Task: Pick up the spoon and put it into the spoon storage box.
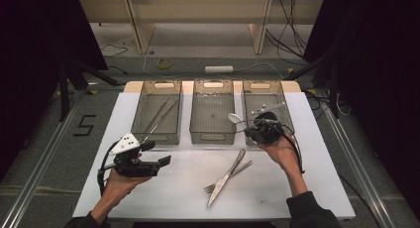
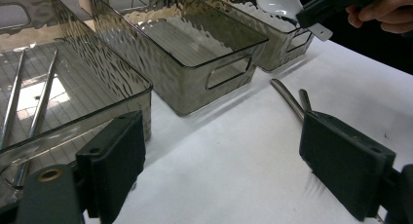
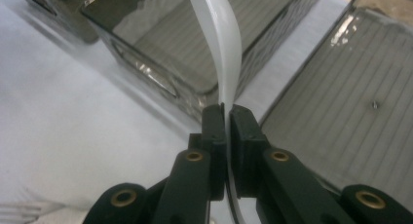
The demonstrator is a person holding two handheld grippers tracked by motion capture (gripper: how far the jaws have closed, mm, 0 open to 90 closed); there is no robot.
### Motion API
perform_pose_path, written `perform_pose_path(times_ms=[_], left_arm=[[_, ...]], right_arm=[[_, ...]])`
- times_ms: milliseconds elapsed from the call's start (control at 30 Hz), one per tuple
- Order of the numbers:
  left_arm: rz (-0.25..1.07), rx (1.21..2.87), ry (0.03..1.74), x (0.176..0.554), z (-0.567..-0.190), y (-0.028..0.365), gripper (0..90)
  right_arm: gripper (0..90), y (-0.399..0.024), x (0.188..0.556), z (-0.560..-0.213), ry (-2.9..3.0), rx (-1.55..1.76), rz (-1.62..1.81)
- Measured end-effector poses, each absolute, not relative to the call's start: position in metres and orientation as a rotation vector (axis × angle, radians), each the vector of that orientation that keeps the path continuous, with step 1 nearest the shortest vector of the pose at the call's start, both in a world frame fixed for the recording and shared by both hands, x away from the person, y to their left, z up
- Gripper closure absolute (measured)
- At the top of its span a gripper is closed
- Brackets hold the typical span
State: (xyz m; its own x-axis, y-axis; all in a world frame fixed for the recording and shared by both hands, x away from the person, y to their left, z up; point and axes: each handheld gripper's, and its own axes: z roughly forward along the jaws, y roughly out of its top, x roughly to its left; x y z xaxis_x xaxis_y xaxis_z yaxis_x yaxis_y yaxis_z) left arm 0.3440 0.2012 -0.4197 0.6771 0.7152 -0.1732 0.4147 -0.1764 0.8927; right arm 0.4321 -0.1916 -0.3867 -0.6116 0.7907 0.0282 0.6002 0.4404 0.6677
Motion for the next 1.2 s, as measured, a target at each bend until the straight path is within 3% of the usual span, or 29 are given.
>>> perform_pose_path(times_ms=[1200], left_arm=[[0.366,1.760,0.897,0.343,-0.417,0.204,16.6]], right_arm=[[86.3,-0.139,0.495,-0.370,2.376,1.248,1.048]])
